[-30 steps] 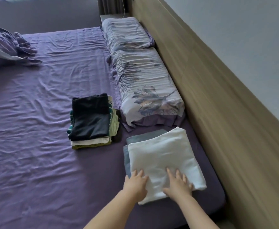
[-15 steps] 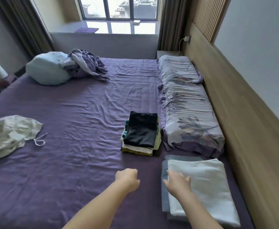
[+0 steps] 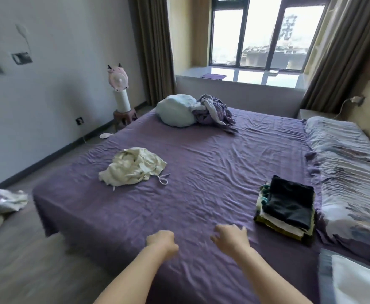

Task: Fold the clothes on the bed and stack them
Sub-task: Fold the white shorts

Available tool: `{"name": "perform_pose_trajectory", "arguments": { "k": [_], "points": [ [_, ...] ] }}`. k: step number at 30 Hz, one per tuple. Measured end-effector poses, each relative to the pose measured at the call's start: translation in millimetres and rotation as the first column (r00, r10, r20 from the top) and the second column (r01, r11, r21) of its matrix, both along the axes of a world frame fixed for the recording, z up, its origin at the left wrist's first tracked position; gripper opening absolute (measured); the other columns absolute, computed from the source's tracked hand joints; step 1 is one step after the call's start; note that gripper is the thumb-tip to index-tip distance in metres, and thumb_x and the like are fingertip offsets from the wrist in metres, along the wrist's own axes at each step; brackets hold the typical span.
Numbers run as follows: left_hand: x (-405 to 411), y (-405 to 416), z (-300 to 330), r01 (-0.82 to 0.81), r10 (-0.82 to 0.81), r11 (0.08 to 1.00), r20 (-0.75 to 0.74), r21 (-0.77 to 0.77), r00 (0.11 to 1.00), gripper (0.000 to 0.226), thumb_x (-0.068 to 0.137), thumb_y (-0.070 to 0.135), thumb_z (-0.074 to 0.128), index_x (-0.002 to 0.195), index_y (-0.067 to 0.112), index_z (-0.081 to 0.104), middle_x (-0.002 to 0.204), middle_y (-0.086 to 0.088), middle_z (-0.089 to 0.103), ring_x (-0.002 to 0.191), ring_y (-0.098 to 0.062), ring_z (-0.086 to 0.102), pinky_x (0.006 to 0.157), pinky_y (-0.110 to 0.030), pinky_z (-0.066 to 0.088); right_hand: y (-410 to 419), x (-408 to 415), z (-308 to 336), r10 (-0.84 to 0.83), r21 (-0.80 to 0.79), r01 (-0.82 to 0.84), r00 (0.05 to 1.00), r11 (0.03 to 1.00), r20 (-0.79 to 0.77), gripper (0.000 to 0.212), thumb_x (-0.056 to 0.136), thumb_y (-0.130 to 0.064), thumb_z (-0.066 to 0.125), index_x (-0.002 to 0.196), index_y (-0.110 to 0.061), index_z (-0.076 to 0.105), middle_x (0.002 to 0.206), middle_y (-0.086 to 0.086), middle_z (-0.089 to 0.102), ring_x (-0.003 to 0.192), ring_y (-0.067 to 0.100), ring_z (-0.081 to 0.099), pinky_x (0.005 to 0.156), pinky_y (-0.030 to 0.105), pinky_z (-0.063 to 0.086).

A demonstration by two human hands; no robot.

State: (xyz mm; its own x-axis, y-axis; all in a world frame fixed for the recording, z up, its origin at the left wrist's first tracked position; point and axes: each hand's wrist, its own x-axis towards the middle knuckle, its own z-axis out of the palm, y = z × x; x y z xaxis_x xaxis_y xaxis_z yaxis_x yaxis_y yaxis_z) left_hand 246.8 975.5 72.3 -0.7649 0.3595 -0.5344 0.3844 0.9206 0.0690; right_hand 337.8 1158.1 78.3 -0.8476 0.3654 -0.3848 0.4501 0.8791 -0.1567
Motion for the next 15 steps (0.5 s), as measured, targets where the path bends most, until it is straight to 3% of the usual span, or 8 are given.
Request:
{"name": "perform_pose_trajectory", "arguments": {
  "k": [5,10,15],
  "points": [
    [-21.5,-131.2,-3.2,-0.144,0.144,0.990,-0.009,0.005,0.989,0.036,0.090,0.039,0.046,0.120,0.024,0.058,0.126,-0.001,0.057,0.112,-0.023,0.057,0.093,-0.034,0.042,-113.2,-37.6,-9.0,0.095,-0.011,-0.095,0.995,0.995,0.009,0.031,0.094,-0.047,0.039,0.101,-0.026,0.061,0.118,0.002,0.063,0.121,0.024,0.049,0.107,0.048,0.023],
    [-29.8,-243.4,-8.3,-0.287,0.287,0.957,0.020,0.030,0.958,0.035,0.086,0.037,0.048,0.116,0.025,0.061,0.121,0.002,0.060,0.109,-0.022,0.058,0.090,-0.031,0.046,-201.1,-69.7,-18.4,0.181,-0.051,-0.179,0.983,0.982,0.038,0.036,0.093,-0.048,0.042,0.115,-0.023,0.058,0.125,0.002,0.060,0.125,0.025,0.046,0.107,0.049,0.022],
    [-47.9,-313.4,-15.4,-0.389,0.387,0.919,0.038,0.065,0.921,0.031,0.085,0.042,0.052,0.113,0.030,0.061,0.123,0.004,0.059,0.112,-0.021,0.058,0.088,-0.027,0.045,-261.5,-107.8,-11.5,0.274,-0.065,-0.271,0.961,0.960,0.039,0.033,0.093,-0.042,0.045,0.114,-0.022,0.059,0.118,0.004,0.063,0.122,0.028,0.048,0.110,0.051,0.019]
  ]
}}
